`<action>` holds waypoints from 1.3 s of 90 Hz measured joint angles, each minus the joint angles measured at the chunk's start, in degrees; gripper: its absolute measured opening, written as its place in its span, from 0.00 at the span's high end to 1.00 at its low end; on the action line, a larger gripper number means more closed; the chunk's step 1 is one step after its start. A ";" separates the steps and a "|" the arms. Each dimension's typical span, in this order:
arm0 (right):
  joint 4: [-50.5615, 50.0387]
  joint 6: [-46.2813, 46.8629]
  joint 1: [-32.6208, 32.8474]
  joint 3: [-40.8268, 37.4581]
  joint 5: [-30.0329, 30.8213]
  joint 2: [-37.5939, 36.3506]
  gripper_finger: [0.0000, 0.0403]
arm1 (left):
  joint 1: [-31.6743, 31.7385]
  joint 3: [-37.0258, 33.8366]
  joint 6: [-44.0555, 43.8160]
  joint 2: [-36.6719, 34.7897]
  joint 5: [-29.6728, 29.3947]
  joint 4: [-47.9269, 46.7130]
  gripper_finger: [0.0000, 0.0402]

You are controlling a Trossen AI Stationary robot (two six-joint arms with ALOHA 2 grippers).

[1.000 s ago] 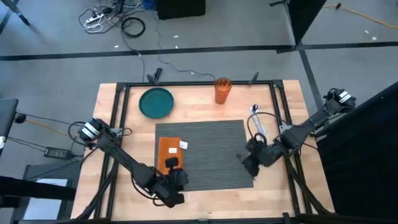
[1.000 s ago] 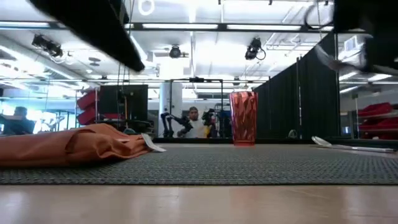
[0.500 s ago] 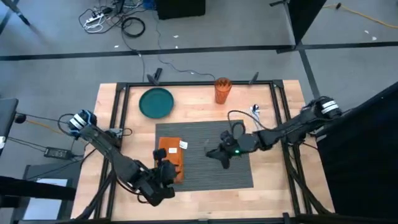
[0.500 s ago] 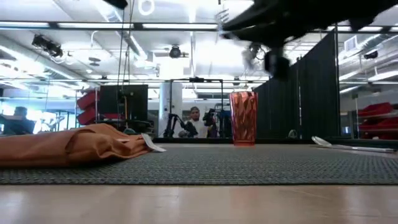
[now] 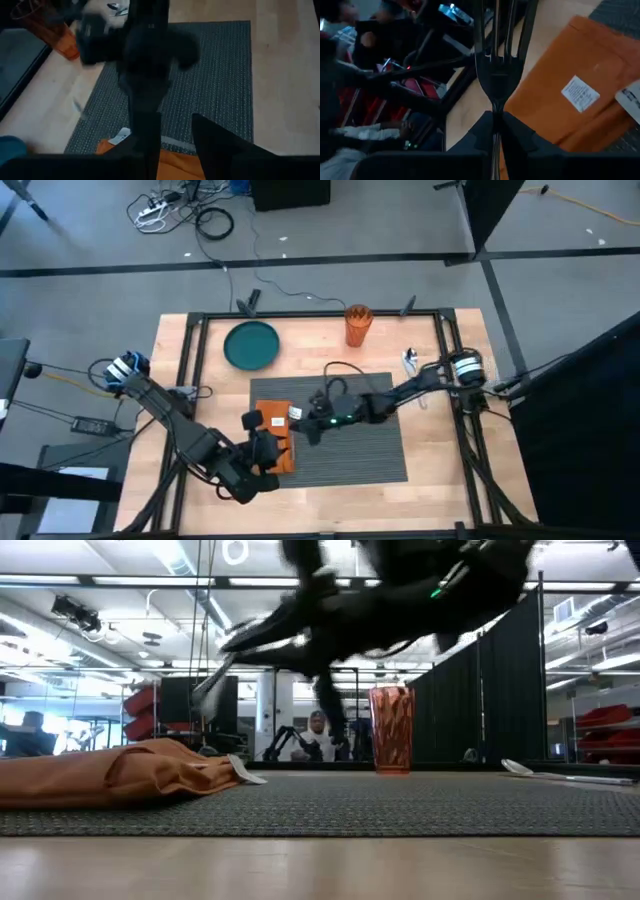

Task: Set table place
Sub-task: Put the silver fork on top of the orange table napkin

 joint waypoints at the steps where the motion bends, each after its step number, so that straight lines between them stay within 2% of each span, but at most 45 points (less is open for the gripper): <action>1: 0.03 0.24 -0.11 0.45 -0.08 0.53 1.00 | 0.00 0.00 0.00 0.00 0.00 -0.04 0.77; 25: 0.49 7.60 -1.58 9.51 -2.93 10.44 1.00 | 0.00 -0.03 0.04 0.00 -0.39 -0.08 0.77; 41: 2.69 12.34 -1.56 13.29 -5.15 14.38 1.00 | 0.00 -0.04 1.10 0.00 -0.46 -0.03 0.77; 79: -0.58 15.49 -2.41 13.61 -3.25 14.63 0.95 | 0.00 -0.04 2.16 0.02 -0.48 -0.01 0.77; 117: -0.65 12.01 -2.49 13.50 -2.42 14.61 0.79 | 0.00 -0.04 2.32 0.04 -0.48 0.05 0.77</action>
